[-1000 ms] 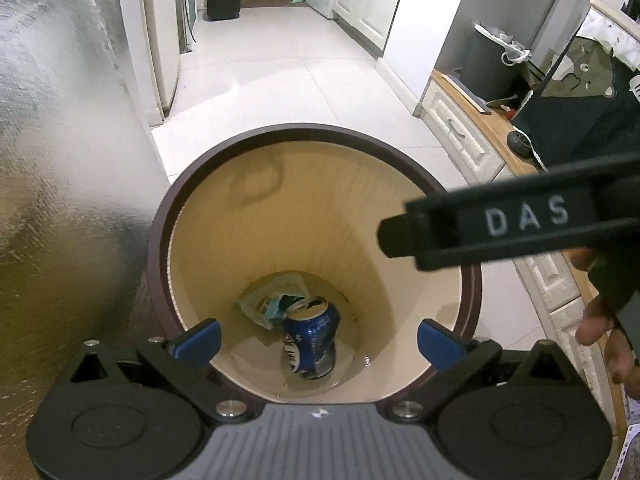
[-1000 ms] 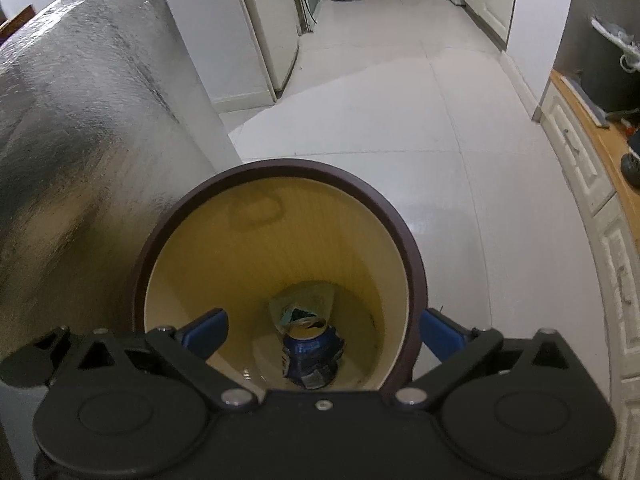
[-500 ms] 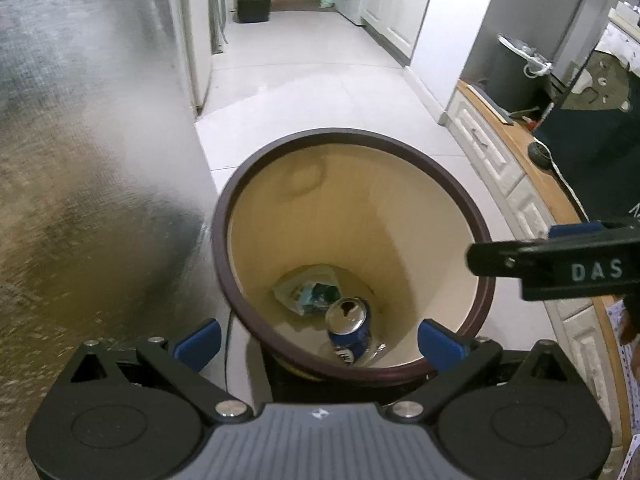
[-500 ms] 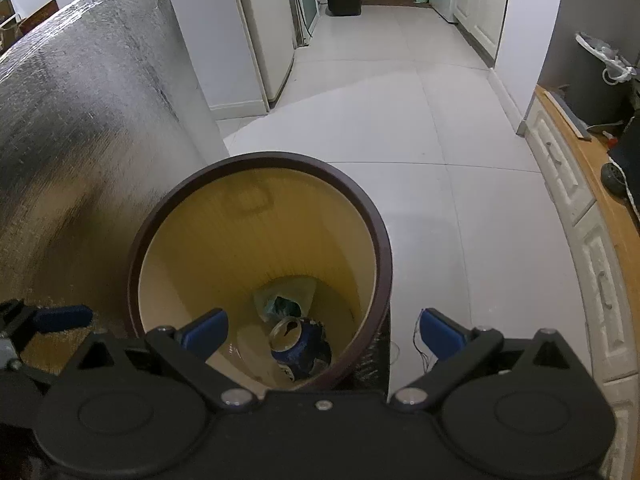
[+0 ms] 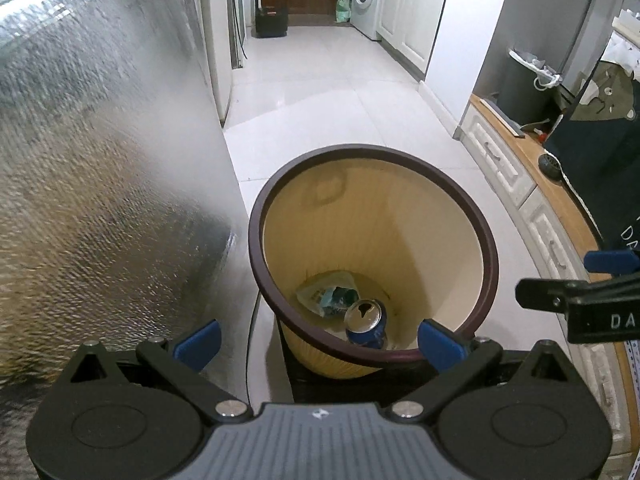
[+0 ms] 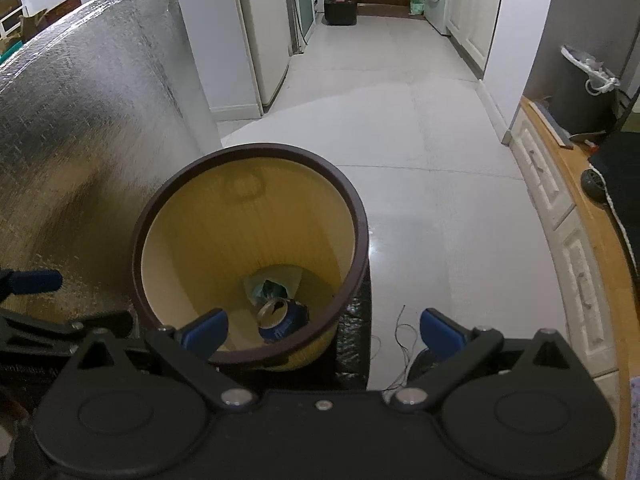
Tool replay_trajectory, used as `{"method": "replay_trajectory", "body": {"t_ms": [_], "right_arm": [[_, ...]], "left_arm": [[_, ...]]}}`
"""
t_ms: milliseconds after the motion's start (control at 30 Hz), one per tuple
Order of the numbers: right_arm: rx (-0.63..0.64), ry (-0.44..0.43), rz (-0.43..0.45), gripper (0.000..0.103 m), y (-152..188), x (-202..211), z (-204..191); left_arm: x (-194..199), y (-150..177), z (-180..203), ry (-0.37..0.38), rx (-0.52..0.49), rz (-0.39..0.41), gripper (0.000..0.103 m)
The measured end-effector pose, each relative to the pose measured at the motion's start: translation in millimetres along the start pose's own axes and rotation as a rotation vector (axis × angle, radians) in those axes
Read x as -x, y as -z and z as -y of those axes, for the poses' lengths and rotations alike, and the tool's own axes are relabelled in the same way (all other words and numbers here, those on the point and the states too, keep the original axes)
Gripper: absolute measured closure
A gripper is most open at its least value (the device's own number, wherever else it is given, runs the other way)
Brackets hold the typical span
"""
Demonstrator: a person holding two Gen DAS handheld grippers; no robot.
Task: Collect trash
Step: 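Withdraw both open grippers from the bin back toward the table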
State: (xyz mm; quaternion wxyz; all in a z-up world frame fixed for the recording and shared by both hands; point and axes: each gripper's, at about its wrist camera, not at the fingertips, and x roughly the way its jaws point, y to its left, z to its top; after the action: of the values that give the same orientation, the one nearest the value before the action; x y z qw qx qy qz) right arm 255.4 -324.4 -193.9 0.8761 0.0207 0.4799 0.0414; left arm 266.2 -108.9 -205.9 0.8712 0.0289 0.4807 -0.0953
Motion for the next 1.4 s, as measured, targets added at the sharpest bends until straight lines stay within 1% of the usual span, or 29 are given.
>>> {"method": "replay_trajectory", "body": {"t_ms": [333,733,967,1033,1133,1233,1400], "right_arm": [[-0.015,0.011,0.059,0.000,13,37,2],[-0.022,0.049,0.173,0.000,28,97,0],[-0.025,0.068,0.248,0.000,30,129,-4],[-0.024,0.070,0.270,0.000,30,137,-7],[-0.018,0.067,0.303,0.000,29,149,-14],[-0.008,0.064,0.338,0.000,27,161,-23],[0.004,0.050,0.386,0.000,21,173,-42]], "left_arm": [[35,8,2,0.002,-0.014,0.053,0.000],[95,12,7,0.017,-0.046,0.179,0.000],[137,14,6,0.039,-0.055,0.282,0.000],[148,14,4,0.065,-0.057,0.309,0.000],[169,17,3,0.045,-0.069,0.363,0.000],[191,18,0,0.051,-0.077,0.416,0.000],[222,19,-10,0.034,-0.070,0.501,0.000]]}}
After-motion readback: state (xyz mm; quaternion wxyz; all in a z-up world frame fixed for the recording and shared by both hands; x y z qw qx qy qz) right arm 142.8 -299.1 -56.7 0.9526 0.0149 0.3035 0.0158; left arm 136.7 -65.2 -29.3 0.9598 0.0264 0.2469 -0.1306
